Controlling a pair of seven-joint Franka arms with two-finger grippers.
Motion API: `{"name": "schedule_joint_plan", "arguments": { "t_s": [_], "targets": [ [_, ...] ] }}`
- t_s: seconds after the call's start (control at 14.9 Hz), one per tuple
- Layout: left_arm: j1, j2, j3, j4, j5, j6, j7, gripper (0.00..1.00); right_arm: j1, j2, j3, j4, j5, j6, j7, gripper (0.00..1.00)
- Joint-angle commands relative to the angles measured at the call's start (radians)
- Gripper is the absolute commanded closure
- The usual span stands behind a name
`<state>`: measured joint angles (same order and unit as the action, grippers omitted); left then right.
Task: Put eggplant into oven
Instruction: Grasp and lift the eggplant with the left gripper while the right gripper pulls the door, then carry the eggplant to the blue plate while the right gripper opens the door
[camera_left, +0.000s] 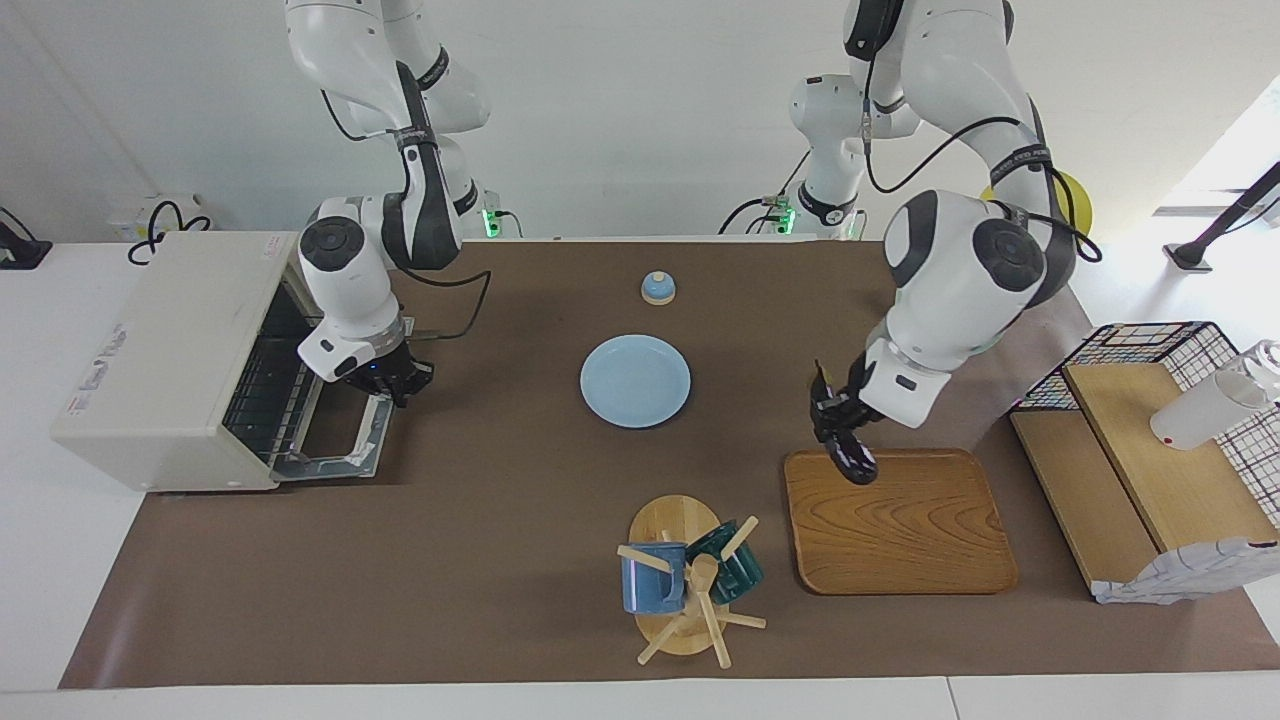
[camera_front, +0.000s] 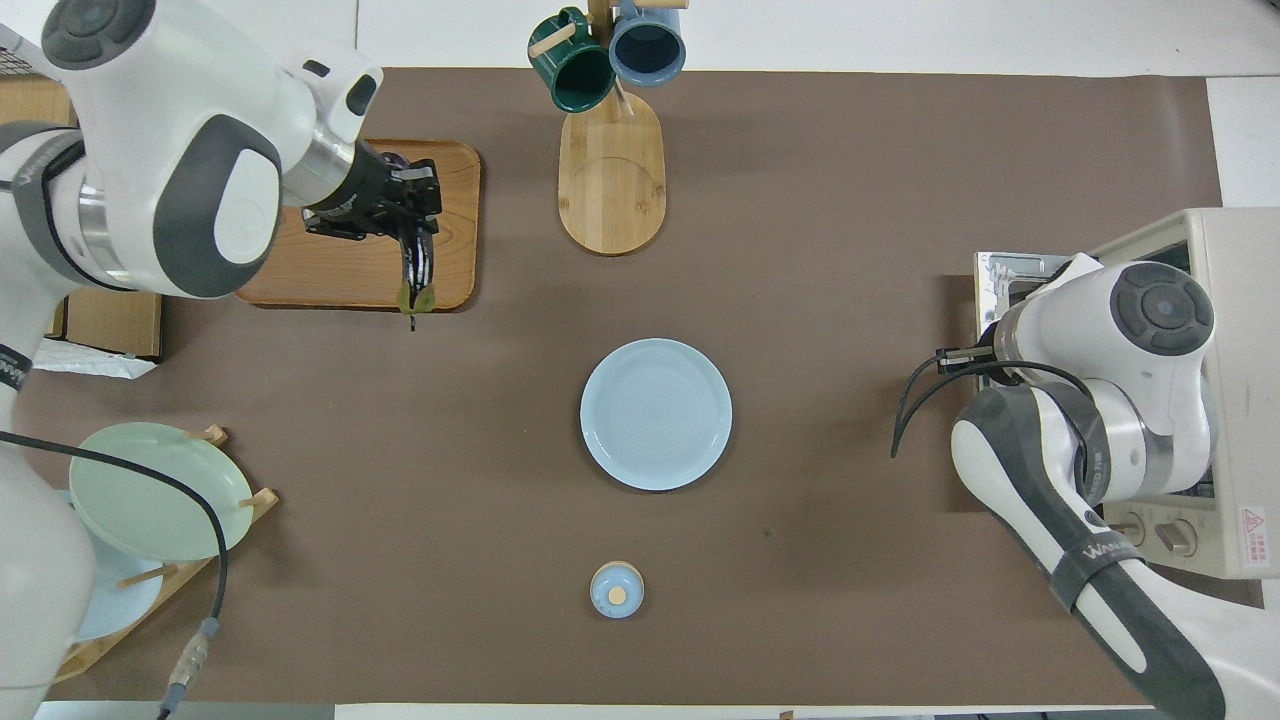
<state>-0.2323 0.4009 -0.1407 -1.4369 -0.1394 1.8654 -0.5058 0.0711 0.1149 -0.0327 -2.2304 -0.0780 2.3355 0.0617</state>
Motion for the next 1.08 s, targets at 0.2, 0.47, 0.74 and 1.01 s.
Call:
{"name": "schedule_joint_plan", "arguments": {
  "t_s": [0.2,0.47,0.74,1.01],
  "targets": [
    [-0.246,-0.123,0.018,-0.277,-0.02,0.183,-0.167,1.0,0.022,0.023,-0.01,0.003,0.021,0.01,0.055,1.0],
    [-0.384,-0.202,0.018,-0.575,-0.02,0.481,-0.232,1.0,0.084,0.023,-0.01,0.011,0.122,0.007,0.078,1.0],
    [-0.413,-0.165,0.018,-0.577,-0.02,0.494,-0.235,1.0,0.093,0.019,-0.01,0.041,0.124,-0.012,0.075,1.0],
    [-0.429,-0.122,0.021,-0.573,-0.02,0.534,-0.237,1.0,0.11,0.014,-0.009,0.049,0.124,-0.031,0.067,0.57]
  ]
}}
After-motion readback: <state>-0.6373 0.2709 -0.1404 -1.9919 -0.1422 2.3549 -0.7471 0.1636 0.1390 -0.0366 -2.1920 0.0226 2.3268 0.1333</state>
